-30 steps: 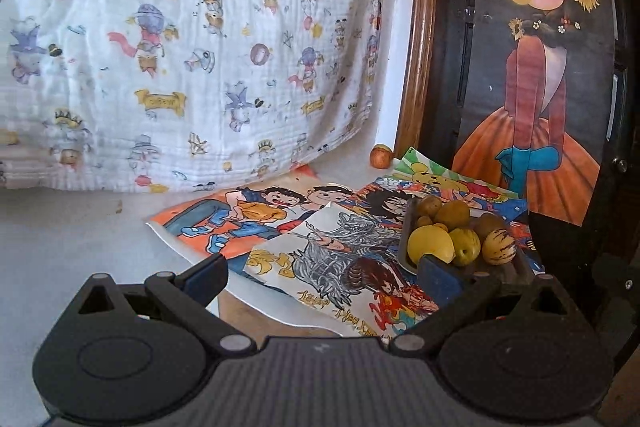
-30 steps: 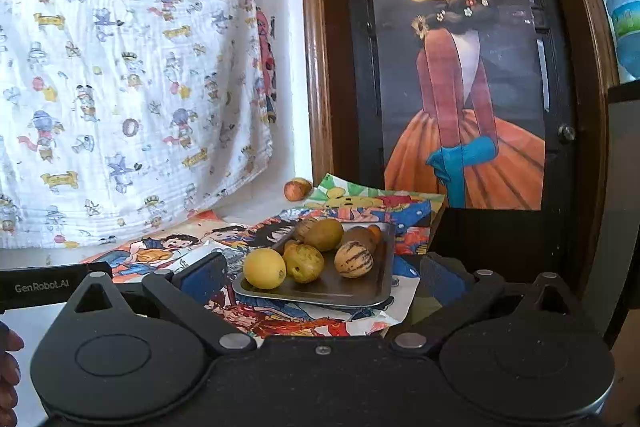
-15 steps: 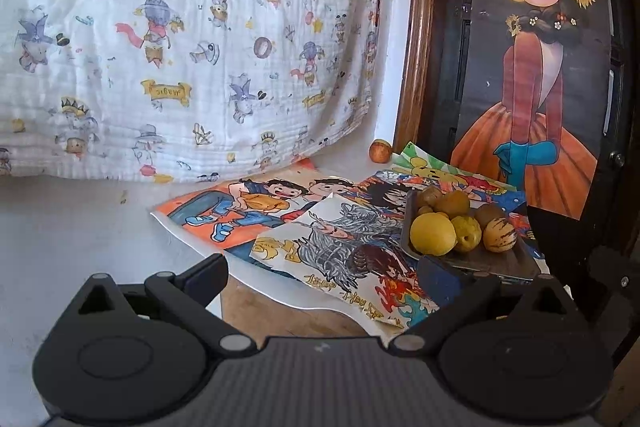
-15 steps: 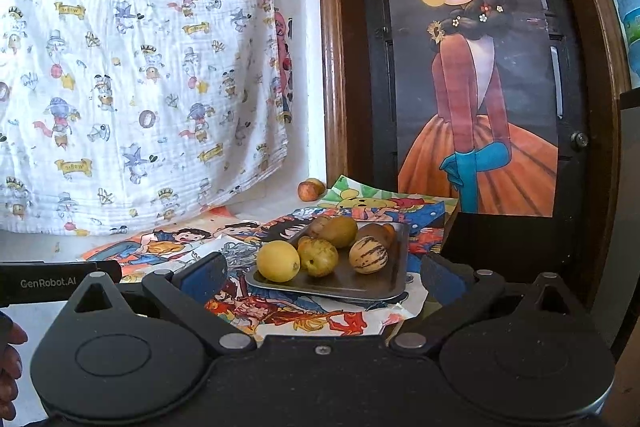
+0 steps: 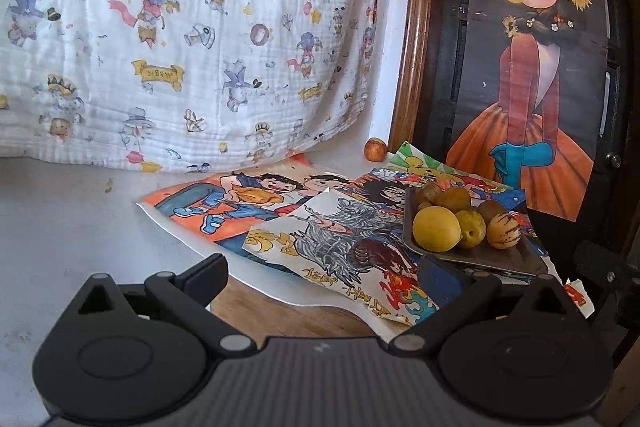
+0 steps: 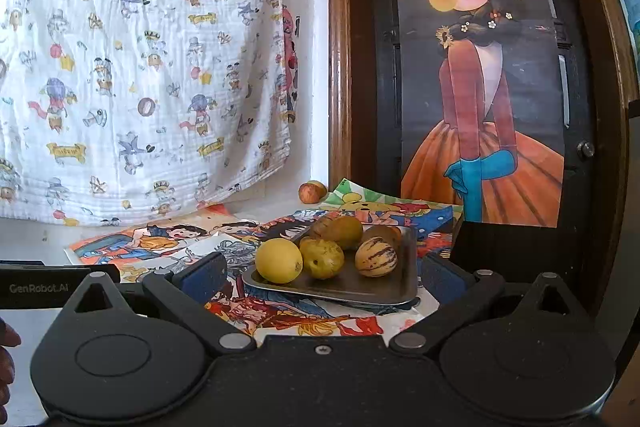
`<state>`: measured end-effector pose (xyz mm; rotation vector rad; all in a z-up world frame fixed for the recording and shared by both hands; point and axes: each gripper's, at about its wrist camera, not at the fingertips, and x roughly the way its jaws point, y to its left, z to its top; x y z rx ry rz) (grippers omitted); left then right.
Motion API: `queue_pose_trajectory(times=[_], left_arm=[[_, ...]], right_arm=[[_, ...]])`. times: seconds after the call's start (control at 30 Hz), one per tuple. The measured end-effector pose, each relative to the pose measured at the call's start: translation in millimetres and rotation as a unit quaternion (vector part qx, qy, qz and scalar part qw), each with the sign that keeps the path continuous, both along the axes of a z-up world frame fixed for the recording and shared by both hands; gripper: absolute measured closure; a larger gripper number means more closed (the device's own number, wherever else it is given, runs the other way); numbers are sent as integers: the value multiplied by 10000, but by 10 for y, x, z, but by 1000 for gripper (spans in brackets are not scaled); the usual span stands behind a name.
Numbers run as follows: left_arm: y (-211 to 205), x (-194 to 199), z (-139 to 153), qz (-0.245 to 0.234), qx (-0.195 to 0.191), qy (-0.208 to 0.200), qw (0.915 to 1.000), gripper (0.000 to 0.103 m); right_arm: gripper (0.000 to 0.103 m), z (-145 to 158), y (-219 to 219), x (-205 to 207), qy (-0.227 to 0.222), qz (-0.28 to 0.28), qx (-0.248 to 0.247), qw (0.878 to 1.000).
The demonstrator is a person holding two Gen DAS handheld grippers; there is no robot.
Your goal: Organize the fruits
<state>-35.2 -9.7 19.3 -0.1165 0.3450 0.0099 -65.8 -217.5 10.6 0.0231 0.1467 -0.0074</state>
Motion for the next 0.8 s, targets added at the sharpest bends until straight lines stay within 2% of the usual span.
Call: queue_pose_trajectory(times=[0.2,0.33,0.8], left_arm=[[80,101,-127,-9,-37,16,10000,0],[98,119,-210,-44,-22,92,9999,0],[4,41,-241,-194,139,96,9997,0]], right_arm=[[0,-132,55,117,-16,-42,7,10000],[1,-218,27,151,133,-15,58,9999],[0,-291,-14,75,140,-12,96,9999]])
